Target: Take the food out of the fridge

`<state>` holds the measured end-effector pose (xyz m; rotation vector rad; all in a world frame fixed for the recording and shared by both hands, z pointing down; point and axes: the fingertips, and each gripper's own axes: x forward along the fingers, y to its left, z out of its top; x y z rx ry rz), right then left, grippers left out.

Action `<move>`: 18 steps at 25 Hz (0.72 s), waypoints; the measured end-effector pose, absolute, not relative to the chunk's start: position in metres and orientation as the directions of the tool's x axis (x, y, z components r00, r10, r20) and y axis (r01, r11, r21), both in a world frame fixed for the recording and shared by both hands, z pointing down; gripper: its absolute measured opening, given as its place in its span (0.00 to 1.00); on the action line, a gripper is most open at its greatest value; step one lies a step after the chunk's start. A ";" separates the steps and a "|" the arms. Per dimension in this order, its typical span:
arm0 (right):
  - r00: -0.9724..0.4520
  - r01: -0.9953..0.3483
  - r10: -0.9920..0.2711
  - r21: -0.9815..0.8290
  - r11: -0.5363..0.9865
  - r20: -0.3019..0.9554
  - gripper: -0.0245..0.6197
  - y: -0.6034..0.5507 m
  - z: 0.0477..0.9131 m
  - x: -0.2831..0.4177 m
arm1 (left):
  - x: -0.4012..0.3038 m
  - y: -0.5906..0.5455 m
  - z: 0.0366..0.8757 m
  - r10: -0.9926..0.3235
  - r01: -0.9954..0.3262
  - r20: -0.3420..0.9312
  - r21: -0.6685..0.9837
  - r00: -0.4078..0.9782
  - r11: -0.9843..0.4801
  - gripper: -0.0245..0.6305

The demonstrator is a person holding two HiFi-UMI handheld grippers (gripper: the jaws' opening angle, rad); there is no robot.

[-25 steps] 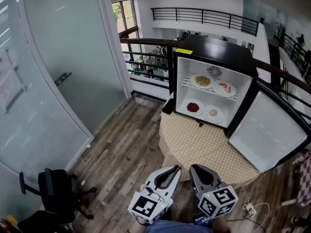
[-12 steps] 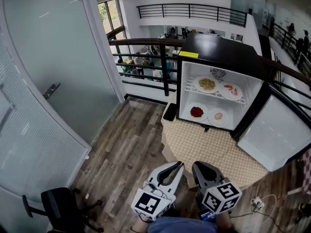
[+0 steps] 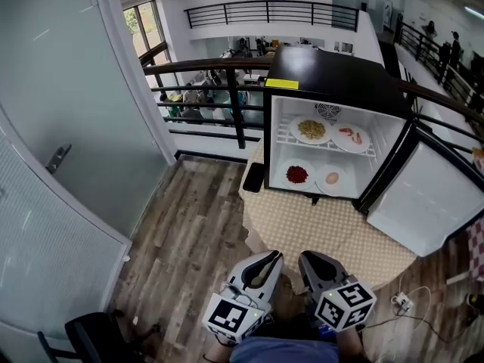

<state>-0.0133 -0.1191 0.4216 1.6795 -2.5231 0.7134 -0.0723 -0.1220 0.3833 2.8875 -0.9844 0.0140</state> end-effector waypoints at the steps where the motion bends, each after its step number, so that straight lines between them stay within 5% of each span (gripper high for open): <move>1: -0.411 -0.882 -0.869 -0.360 0.303 0.275 0.09 -0.120 0.423 -0.011 | -0.070 -0.122 0.384 -0.599 -0.599 0.028 0.082 0.800 -0.797 0.09; 18: -0.409 -0.851 -0.854 -0.472 0.229 0.322 0.09 -0.217 0.462 0.041 | -0.043 -0.208 0.407 -0.632 -0.634 0.054 0.072 0.773 -0.770 0.09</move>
